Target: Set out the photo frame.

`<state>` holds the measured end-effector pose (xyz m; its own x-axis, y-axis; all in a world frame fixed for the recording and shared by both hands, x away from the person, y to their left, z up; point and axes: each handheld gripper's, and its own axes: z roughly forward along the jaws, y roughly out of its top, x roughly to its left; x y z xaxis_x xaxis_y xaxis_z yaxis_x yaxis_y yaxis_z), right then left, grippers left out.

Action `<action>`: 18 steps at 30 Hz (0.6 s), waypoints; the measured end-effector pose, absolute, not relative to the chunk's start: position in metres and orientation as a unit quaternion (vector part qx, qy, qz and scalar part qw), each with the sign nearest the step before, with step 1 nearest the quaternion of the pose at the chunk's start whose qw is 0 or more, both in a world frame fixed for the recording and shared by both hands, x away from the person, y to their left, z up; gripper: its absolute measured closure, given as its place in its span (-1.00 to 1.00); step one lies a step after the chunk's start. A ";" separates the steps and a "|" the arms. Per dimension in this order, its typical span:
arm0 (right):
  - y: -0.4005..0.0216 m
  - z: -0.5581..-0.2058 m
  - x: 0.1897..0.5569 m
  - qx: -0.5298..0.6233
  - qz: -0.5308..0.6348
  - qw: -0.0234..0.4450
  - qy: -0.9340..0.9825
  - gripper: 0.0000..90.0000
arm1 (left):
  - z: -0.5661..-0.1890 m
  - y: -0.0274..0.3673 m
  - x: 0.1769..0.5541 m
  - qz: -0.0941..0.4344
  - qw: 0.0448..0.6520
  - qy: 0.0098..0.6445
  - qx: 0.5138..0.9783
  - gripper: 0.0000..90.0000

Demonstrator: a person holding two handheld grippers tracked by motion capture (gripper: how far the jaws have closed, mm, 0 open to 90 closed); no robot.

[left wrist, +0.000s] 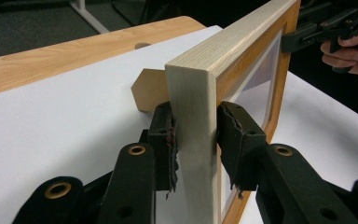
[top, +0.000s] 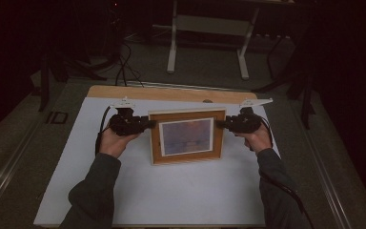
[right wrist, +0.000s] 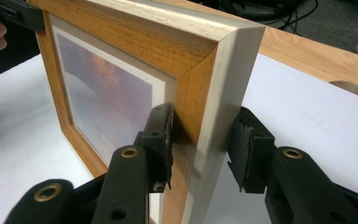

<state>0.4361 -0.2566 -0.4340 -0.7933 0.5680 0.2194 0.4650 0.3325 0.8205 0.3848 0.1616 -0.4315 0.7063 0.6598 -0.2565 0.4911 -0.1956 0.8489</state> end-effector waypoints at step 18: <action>-0.256 -0.438 0.422 0.317 0.467 0.051 0.824 0.39 | -0.435 0.168 0.399 0.059 0.528 0.373 0.760 0.48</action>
